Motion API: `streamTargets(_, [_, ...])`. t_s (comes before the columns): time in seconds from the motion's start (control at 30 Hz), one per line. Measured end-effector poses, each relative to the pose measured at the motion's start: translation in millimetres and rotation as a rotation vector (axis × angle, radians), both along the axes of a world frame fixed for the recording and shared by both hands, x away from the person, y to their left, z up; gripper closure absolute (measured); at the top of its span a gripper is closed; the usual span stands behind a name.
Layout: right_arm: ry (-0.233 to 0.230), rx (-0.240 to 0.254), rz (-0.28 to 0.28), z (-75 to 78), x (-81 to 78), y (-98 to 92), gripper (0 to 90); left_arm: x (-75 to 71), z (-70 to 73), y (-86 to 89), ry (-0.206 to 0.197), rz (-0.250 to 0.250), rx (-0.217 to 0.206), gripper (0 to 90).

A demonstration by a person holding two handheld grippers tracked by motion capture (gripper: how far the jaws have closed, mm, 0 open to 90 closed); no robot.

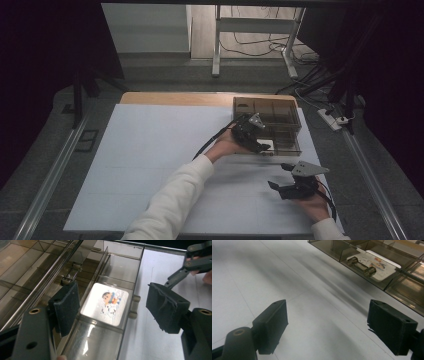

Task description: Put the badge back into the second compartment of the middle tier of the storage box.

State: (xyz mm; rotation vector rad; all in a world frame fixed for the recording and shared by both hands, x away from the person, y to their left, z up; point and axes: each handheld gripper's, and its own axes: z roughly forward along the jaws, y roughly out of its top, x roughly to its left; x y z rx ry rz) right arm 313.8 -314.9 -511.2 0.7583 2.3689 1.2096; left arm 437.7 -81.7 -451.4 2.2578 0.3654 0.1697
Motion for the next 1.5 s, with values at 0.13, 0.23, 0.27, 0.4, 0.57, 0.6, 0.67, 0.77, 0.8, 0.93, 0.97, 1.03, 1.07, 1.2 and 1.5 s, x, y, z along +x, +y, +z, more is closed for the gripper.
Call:
streamTargets(0.13, [0.0,0.0,-0.001,0.2,-0.3,-0.4,16.5,-4.4,2.0,9.1,0.001,0.008,-0.008,26.9])
streamTargets(0.23, [0.0,0.0,0.0,0.2,-0.5,-0.1,16.5,-7.3,3.9,17.7,0.006,0.016,-0.023,27.1])
streamTargets(0.27, [0.002,0.001,0.002,0.1,-0.7,0.1,16.5,-8.1,4.4,20.8,0.006,0.018,-0.027,27.1])
streamTargets(0.4, [0.0,-0.003,0.0,0.0,-0.7,0.1,16.5,-14.0,5.9,34.0,0.006,0.033,-0.038,27.2])
streamTargets(0.57, [0.002,-0.008,-0.001,-0.3,-0.7,0.0,16.5,-24.3,7.4,54.0,-0.004,0.06,-0.024,27.0])
streamTargets(0.6, [0.002,-0.007,-0.002,-0.4,-0.8,0.0,16.5,-26.9,8.3,59.2,-0.01,0.066,-0.024,27.0])
streamTargets(0.67, [0.005,-0.007,-0.001,-0.8,-0.7,0.2,16.5,-32.0,9.7,69.6,-0.01,0.079,-0.034,27.1])
streamTargets(0.77, [0.002,-0.011,0.001,-0.8,-0.8,0.9,16.5,-39.7,11.0,83.5,-0.022,0.095,-0.039,27.1])
streamTargets(0.8, [0.0,-0.011,0.001,-0.7,-0.8,1.0,16.5,-42.1,10.9,87.6,-0.022,0.099,-0.042,27.0])
streamTargets(0.93, [-0.002,-0.014,-0.004,-0.4,-1.4,1.0,16.5,-52.4,10.1,102.6,-0.038,0.117,-0.041,26.6])
streamTargets(0.97, [-0.002,-0.015,-0.004,-0.4,-1.5,1.0,16.5,-55.2,9.8,106.6,-0.043,0.124,-0.041,26.5])
streamTargets(1.03, [-0.002,-0.016,-0.006,-0.6,-1.5,1.1,16.5,-60.6,9.3,114.9,-0.052,0.136,-0.046,26.5])
streamTargets(1.07, [-0.001,-0.014,-0.005,-0.9,-1.4,1.3,16.5,-63.4,8.9,119.3,-0.061,0.144,-0.051,26.5])
streamTargets(1.2, [-0.002,-0.023,-0.005,-0.5,-1.9,1.1,16.5,-73.7,6.3,138.5,-0.07,0.17,-0.055,26.5])
streamTargets(1.5, [-0.004,-0.03,-0.007,-0.4,-2.4,0.7,16.5,-91.1,-3.4,180.5,-0.056,0.254,-0.068,25.6])
